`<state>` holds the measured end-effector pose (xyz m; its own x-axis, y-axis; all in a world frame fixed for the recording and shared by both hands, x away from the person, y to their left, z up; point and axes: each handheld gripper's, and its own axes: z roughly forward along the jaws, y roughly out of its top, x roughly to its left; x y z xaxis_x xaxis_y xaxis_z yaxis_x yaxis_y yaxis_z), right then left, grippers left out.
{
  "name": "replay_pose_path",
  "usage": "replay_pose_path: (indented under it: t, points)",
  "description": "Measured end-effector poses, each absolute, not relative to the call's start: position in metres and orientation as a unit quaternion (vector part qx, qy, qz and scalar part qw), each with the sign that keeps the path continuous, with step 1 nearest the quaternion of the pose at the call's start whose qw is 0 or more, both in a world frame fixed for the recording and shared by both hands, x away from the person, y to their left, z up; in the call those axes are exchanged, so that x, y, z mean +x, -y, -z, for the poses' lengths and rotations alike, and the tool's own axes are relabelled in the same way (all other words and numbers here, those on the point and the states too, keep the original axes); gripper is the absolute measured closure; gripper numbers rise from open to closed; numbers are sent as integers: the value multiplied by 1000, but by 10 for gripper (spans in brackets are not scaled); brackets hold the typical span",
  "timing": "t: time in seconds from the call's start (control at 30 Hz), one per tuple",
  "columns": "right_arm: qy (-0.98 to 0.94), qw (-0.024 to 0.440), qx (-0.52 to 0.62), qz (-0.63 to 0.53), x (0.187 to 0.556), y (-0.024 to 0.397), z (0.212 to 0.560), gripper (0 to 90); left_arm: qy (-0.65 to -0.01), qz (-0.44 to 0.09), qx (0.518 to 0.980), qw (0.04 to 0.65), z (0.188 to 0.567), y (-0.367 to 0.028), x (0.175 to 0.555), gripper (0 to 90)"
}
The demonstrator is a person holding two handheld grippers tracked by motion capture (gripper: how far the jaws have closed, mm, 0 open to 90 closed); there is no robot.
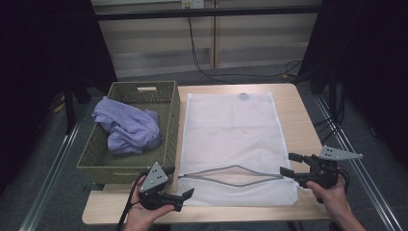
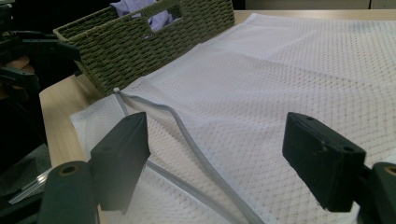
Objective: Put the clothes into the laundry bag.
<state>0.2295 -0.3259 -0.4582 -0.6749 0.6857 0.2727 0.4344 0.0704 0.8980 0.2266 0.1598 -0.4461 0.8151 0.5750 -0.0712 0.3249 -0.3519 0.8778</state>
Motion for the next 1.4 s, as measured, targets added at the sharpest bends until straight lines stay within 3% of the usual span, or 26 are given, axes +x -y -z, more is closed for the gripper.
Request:
replay_pose_path:
  t: [0.37,0.93,1.4]
  points:
    - [-730,105,376,-561,233,321,460,299,-275,-118,816,494,448,-157,230,65]
    - [-753,78,372,-537,234,304,461,281,-268,-111,817,499,447,-162,226,35]
    - [-788,46,329,-518,242,264,461,260,-278,-106,819,491,451,-161,227,35]
